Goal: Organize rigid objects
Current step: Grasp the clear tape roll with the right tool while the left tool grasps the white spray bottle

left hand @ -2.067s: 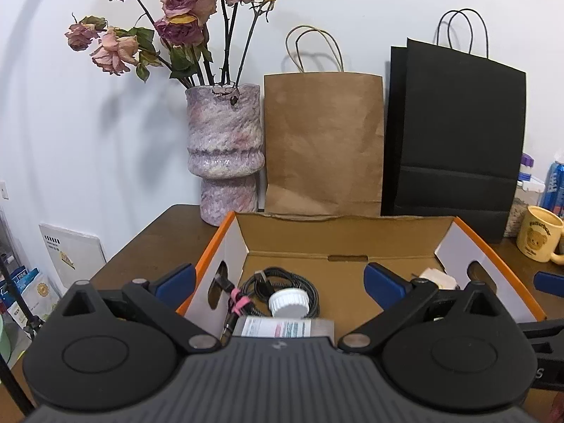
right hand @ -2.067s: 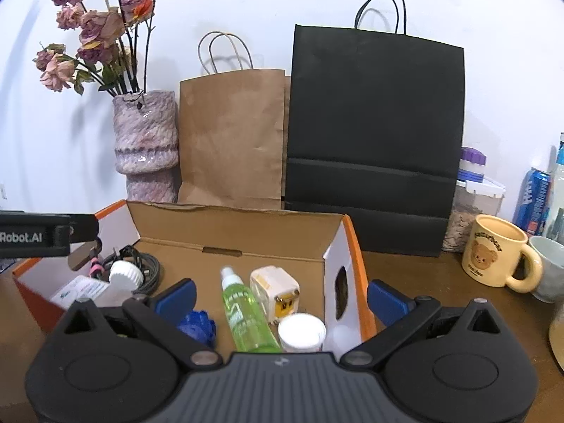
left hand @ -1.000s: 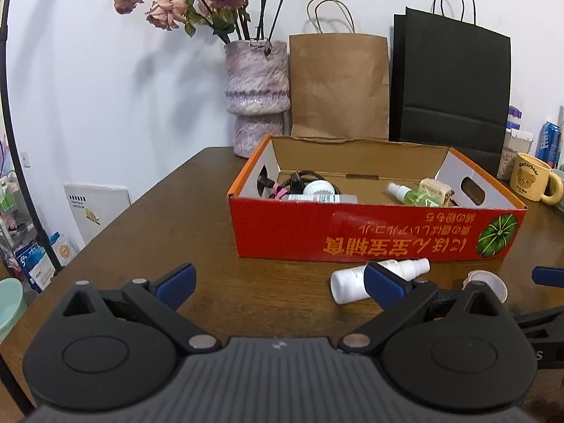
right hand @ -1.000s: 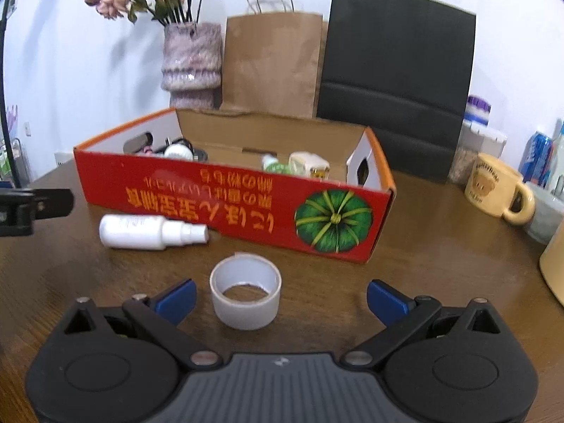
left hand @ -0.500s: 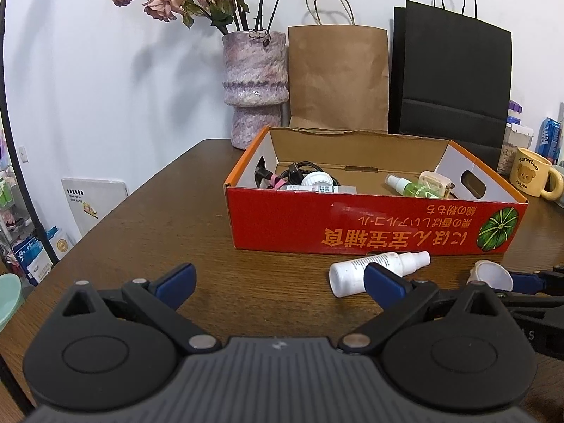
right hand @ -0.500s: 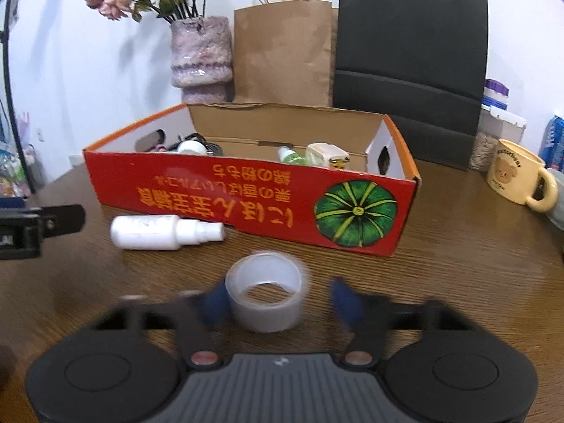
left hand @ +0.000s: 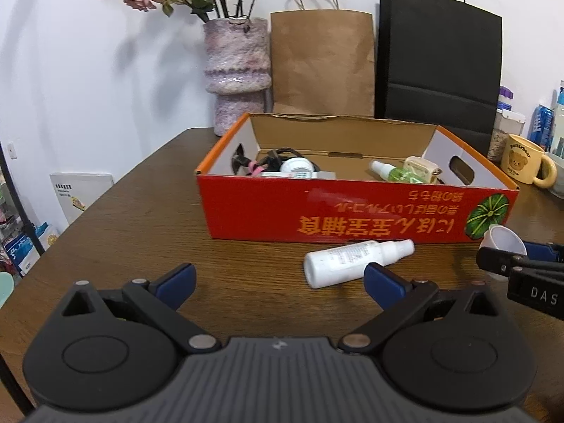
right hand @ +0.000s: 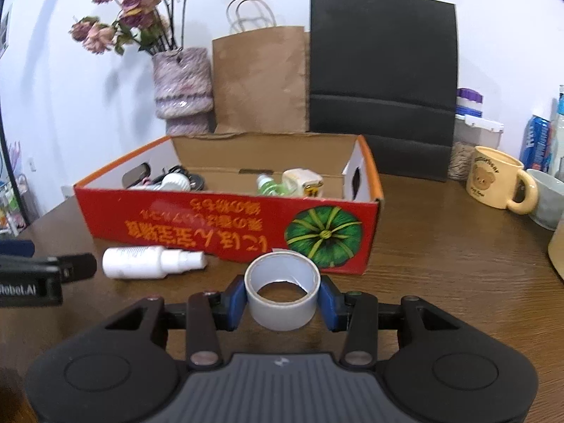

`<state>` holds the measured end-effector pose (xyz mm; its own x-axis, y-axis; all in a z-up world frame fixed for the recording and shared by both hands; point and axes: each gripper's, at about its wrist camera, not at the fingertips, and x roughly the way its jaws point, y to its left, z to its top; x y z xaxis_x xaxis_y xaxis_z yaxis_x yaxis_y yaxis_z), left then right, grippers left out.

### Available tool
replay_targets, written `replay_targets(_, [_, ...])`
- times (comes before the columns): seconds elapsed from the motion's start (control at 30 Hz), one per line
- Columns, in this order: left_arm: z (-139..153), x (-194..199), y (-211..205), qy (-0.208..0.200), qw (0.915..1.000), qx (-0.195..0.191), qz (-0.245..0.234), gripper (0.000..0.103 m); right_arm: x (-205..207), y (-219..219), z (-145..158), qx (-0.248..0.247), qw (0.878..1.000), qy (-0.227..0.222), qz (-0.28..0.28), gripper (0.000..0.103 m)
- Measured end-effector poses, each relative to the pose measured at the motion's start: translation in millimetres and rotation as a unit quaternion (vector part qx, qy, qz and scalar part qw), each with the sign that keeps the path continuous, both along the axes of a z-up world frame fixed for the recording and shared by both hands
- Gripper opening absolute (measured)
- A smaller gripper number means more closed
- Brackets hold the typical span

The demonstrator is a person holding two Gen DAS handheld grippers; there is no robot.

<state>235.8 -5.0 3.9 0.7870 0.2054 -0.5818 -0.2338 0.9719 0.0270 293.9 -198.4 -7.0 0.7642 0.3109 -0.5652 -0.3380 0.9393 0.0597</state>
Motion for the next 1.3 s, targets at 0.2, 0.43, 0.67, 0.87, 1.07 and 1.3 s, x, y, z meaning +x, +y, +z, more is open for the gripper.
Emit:
replay_targets(0.2, [-0.3,15.3,-12.7,0.012,0.9997,-0.019,0.007,0.103,5.7,-14.9,4.3,0.011,1.0,-0.004,-0.013,0.042])
replay_targets(0.43, [-2.6,35.6,-30.5,0.018,0.9993,-0.023,0.022,0.103,6.4,-29.1,7.7,0.009,1.0,-0.016,-0.015,0.042])
replay_targets(0.67, [-7.9,52.7,-48.2,0.024,0.9987,-0.014,0.043,0.103,11.3,-51.1,9.0,0.01,0.999,-0.022,-0.028,0.042])
replay_targets(0.87, [-13.0,65.2,-63.7,0.033,0.9977,0.002,0.059,0.103,16.9,-67.3,8.4,0.008,0.999,-0.026,-0.037,0.042])
replay_targets(1.07, [-16.0,72.6,-75.3,0.034,0.9971,0.012,0.067,0.103,24.2,-79.9,5.9,0.006,0.999,-0.023,-0.047,0.042])
replay_targets(1.3, [-20.1,79.7,-80.3,0.035,0.9957,0.028,0.081,0.103,31.8,-88.1,2.0,0.008,0.998,-0.017,-0.062,0.042])
